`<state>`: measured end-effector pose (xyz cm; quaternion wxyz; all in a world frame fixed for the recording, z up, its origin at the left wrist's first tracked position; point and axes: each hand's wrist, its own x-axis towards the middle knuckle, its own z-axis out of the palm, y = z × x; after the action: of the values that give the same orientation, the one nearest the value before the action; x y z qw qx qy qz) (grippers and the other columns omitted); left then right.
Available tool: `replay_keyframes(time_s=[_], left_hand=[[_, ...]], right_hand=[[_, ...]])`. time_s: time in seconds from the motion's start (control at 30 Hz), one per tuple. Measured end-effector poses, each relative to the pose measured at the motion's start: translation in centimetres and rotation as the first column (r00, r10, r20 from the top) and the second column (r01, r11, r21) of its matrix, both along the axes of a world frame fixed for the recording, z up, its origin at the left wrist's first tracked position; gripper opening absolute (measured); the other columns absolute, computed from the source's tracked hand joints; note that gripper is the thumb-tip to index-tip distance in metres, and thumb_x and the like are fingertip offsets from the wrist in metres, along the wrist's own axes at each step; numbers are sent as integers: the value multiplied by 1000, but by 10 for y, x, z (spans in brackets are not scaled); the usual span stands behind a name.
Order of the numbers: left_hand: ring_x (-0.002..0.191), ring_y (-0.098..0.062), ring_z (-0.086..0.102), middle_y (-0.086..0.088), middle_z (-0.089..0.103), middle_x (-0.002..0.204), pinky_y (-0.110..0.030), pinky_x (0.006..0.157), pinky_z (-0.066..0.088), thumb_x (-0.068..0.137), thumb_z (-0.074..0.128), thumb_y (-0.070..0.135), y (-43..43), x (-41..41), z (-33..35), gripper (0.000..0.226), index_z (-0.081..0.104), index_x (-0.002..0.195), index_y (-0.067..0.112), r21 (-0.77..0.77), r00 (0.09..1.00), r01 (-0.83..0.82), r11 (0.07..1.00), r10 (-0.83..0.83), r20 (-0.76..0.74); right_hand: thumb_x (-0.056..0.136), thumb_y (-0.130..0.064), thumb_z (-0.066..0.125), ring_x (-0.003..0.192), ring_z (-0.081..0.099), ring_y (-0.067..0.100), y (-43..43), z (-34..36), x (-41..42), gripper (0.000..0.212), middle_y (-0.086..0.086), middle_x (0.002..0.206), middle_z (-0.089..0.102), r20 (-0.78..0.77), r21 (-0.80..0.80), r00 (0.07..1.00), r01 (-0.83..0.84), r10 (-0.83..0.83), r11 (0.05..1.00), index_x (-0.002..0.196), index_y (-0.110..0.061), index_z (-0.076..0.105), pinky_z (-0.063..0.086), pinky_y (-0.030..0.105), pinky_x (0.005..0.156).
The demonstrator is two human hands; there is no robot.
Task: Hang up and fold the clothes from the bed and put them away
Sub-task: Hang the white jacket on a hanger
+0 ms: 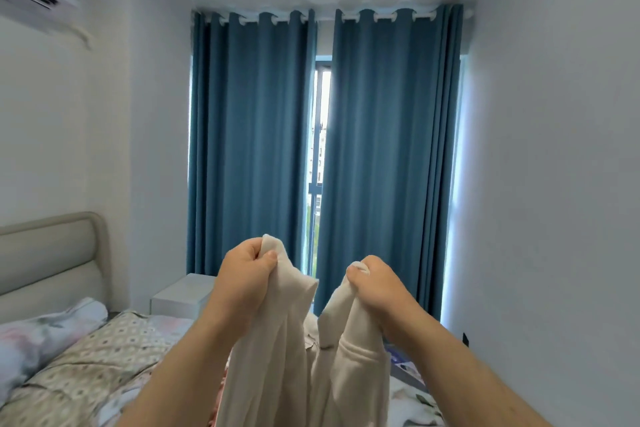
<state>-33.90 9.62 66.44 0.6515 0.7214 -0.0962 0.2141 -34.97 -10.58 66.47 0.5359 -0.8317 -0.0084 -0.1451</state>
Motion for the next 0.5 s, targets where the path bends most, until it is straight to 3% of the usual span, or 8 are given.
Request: replay_keyframes(time_s=[0.07, 0.13, 0.2, 0.27, 0.33, 0.4, 0.47, 0.5], left_hand=[[75, -17, 55, -4, 63, 80, -35, 72, 46, 95, 53, 12, -13, -12, -9, 13, 64, 92, 5, 58, 999, 44, 997, -45, 12], [79, -17, 56, -3, 63, 83, -34, 73, 47, 94, 53, 16, -19, -29, -18, 14, 66, 94, 11, 52, 992, 120, 991, -121, 18], [90, -15, 63, 0, 70, 96, -30, 79, 51, 90, 61, 28, -15, -47, -29, 18, 70, 104, 21, -53, 973, 227, 972, -225, 49], [115, -11, 63, 6, 67, 125, -34, 95, 50, 75, 74, 41, -4, -63, -42, 61, 58, 133, 28, -78, 968, 241, 967, -234, 92], [127, -6, 55, 11, 59, 139, -34, 102, 46, 66, 82, 38, 8, -79, -53, 93, 40, 148, 31, 54, 990, 93, 994, -98, 102], [115, -6, 63, 10, 67, 126, -32, 94, 53, 69, 76, 26, 26, -91, -56, 76, 52, 139, 37, 89, 986, -95, 992, 81, 146], [86, -10, 66, 9, 73, 96, -30, 77, 54, 74, 65, 18, 48, -105, -56, 43, 70, 113, 36, -32, 975, -177, 984, 180, 129], [76, -13, 58, 7, 68, 82, -30, 71, 48, 75, 62, 18, 59, -113, -56, 31, 74, 102, 30, -99, 972, -207, 973, 216, 95]], right_hand=[[84, -11, 44, 58, 21, 17, 5, 5, -3, 32, 1, 68, 22, -45, 205, 986, -150, 163, 967, 65, -21, 21, 21, 31, 54], [86, -1, 43, 53, 31, 18, 15, 12, -3, 35, 4, 62, 29, -59, 453, 946, -259, 319, 853, 60, -19, 28, 35, 31, 54], [92, 2, 42, 54, 46, 24, 30, 20, -5, 33, 8, 61, 41, -29, 610, 883, -355, 468, 709, 63, -13, 39, 51, 38, 62], [96, 0, 39, 52, 48, 22, 51, 28, -9, 36, 7, 60, 41, 21, 695, 821, -422, 570, 583, 63, -13, 39, 54, 37, 63], [99, -2, 39, 48, 52, 21, 74, 32, -12, 42, 6, 57, 44, 66, 761, 752, -463, 656, 454, 58, -11, 43, 56, 35, 60], [100, -4, 41, 49, 59, 23, 100, 31, -17, 41, 8, 58, 49, 92, 767, 683, -512, 724, 387, 60, -9, 47, 58, 35, 60], [100, -8, 45, 52, 61, 24, 126, 28, -24, 30, 10, 64, 51, 94, 745, 658, -544, 747, 386, 71, -8, 49, 59, 36, 62], [101, -10, 47, 53, 63, 24, 139, 25, -26, 23, 10, 67, 52, 84, 744, 657, -541, 749, 391, 78, -6, 50, 59, 37, 62]])
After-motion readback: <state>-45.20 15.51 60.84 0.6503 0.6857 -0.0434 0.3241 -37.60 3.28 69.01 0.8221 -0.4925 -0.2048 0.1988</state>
